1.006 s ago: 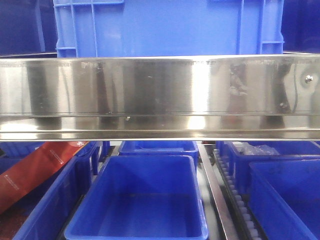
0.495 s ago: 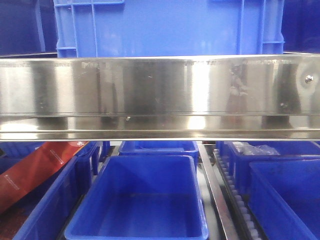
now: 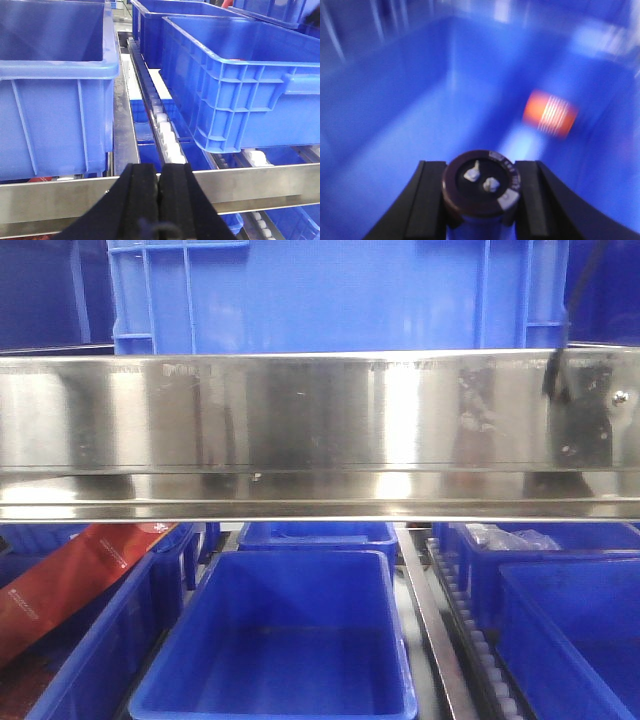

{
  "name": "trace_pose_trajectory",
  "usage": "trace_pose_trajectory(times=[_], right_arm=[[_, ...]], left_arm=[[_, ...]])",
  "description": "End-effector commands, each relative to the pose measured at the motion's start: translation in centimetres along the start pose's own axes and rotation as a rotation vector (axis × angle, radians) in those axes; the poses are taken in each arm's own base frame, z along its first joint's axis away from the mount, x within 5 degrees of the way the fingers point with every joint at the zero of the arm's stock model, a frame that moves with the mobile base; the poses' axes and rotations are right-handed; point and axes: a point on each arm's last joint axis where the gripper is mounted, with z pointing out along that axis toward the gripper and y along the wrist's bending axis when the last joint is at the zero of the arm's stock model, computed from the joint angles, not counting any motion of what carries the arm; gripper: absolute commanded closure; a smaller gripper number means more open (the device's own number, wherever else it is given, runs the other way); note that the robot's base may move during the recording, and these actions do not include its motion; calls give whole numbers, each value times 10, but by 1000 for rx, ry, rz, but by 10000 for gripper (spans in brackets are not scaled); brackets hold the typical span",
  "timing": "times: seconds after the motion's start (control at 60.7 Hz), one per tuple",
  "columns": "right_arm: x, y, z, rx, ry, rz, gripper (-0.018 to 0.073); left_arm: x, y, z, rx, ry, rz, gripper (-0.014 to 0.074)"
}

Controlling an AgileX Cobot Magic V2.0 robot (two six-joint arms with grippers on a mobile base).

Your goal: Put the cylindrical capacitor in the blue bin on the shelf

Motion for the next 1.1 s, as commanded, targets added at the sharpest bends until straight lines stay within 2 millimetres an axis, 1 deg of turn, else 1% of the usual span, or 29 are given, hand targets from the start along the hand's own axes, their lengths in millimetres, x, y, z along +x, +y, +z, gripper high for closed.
trace_pose_trajectory(times=[0.0,0.049,0.066,0.099,0.115,0.148,0.165,0.198,0.247,0.28,0.396,0.495,0.577,0.626,0.775,0.824,0.841,0.89,0.956,0.973,0.989,1.006,1.055,1.088], right_arm=[[0,-1,5,2,13,-12,636],[1,-1,8,1,26,-11,531],[2,-1,9,0,34,-11,473],[3,-1,9,0,37,-11,390],[3,-1,9,0,37,-11,324],[3,-1,9,0,39,-11,237],[3,-1,9,0,39,-11,176],[2,-1,7,0,34,-11,88],[1,-1,5,0,29,-12,3],[0,-1,2,0,24,-12,-18],[-4,0,-10,2,-2,-12,22],[-10,2,-27,3,-37,-15,102],[-14,2,-46,6,-64,-17,210],[-17,3,-60,7,-85,-20,307],[-24,6,-113,23,-164,-35,586],[-22,6,-125,39,-176,-44,649],[-22,6,-132,48,-189,-48,676],[-17,6,-145,63,-207,-49,724],[-8,6,-159,82,-229,-41,720],[-5,6,-166,92,-244,-43,720],[0,6,-166,95,-236,-45,721],[3,6,-171,97,-247,-47,721],[15,7,-179,104,-251,-51,721],[24,7,-179,103,-243,-49,721]], left_arm=[[0,0,-1,3,-15,-8,707],[0,0,-1,4,-15,-9,707],[0,0,-1,4,-15,-9,707],[0,0,-1,6,-14,-10,707],[0,0,-1,6,-14,-10,707],[0,0,-1,6,-14,-10,707],[0,0,-1,6,-14,-10,707],[0,0,-1,6,-14,-10,707],[0,0,-1,6,-14,-10,707],[0,0,-1,6,-14,-10,707],[0,1,-1,1,-16,-7,707],[-1,1,-1,-4,-18,-3,707],[-1,1,-1,-7,-21,0,707],[-1,2,-1,-10,-23,2,707],[-2,2,-1,-17,-32,9,707],[-2,2,-1,-19,-36,12,707],[-3,3,-1,-20,-40,13,707],[-3,2,-1,-19,-42,16,707],[-3,2,1,-15,-57,20,707],[-2,1,2,-13,-60,24,707],[-2,1,3,-11,-62,26,707],[-1,0,5,-8,-65,28,707],[2,-2,9,2,-73,36,707],[3,-3,12,8,-77,40,707]])
